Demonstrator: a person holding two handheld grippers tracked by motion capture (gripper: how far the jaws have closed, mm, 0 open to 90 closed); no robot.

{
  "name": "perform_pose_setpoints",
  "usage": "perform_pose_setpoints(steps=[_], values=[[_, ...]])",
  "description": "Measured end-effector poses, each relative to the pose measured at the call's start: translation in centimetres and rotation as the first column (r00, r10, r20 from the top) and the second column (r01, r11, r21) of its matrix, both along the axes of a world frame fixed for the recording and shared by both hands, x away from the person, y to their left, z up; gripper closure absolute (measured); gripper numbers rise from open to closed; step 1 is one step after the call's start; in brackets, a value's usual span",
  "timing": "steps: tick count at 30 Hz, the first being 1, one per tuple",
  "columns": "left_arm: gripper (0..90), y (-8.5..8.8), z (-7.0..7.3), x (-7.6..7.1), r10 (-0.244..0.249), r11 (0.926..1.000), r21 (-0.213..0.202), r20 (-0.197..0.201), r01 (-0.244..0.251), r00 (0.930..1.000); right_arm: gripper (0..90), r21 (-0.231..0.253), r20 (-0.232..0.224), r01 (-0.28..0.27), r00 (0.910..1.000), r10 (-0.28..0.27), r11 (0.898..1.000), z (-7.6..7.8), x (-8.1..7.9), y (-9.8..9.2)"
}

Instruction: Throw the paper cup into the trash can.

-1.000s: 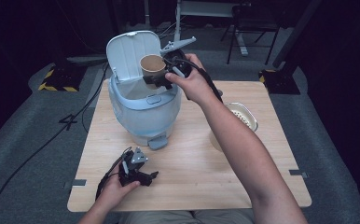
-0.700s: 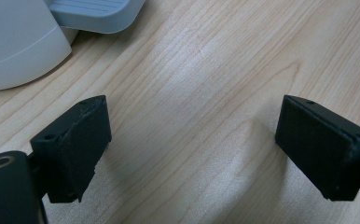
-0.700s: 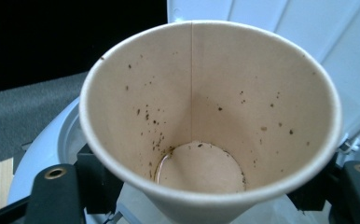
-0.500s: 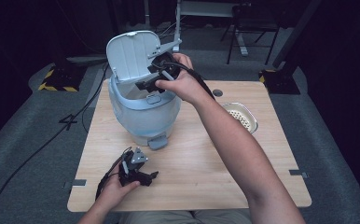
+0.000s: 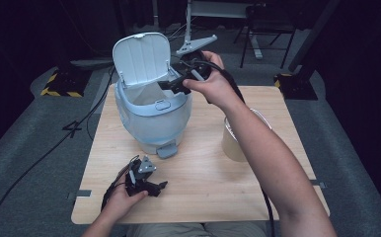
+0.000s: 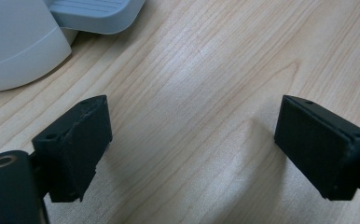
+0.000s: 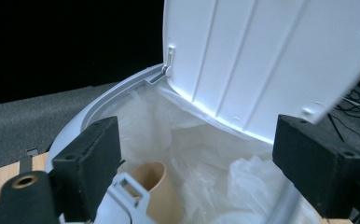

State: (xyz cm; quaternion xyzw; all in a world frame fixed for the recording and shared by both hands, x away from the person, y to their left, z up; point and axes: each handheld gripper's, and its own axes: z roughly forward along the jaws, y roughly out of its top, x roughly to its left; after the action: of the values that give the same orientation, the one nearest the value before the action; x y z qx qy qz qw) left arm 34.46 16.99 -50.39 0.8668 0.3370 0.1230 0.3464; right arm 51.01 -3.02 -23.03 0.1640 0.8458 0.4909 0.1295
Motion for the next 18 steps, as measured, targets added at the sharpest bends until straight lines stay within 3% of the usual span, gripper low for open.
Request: perform_pose_setpoints(steps=[4, 12, 17, 18], values=[[14.7, 0.1, 0.0, -0.1, 0.004, 1.0000, 0.005, 0.009, -0.004, 1.0000, 16.0, -0.012, 0.037, 0.039, 0.9986, -0.039, 0.999, 0.9, -1.0, -2.7], [15.0, 0.3, 0.0, -0.1, 0.016, 0.9999, -0.004, 0.006, -0.016, 0.9998, 16.2, 0.029, 0.041, 0.060, 0.9973, -0.062, 0.998, 1.4, -3.2, -7.4], [14.5, 0.2, 0.0, -0.2, 0.024, 0.9997, 0.000, 0.006, -0.024, 0.9997, 18.3, 0.022, 0.027, 0.083, 0.9961, -0.084, 0.996, 0.7, -4.8, -11.3], [14.2, 0.2, 0.0, -0.2, 0.024, 0.9997, 0.000, 0.006, -0.024, 0.9997, 18.3, 0.022, 0.027, 0.083, 0.9961, -0.084, 0.996, 0.7, -4.8, -11.3]])
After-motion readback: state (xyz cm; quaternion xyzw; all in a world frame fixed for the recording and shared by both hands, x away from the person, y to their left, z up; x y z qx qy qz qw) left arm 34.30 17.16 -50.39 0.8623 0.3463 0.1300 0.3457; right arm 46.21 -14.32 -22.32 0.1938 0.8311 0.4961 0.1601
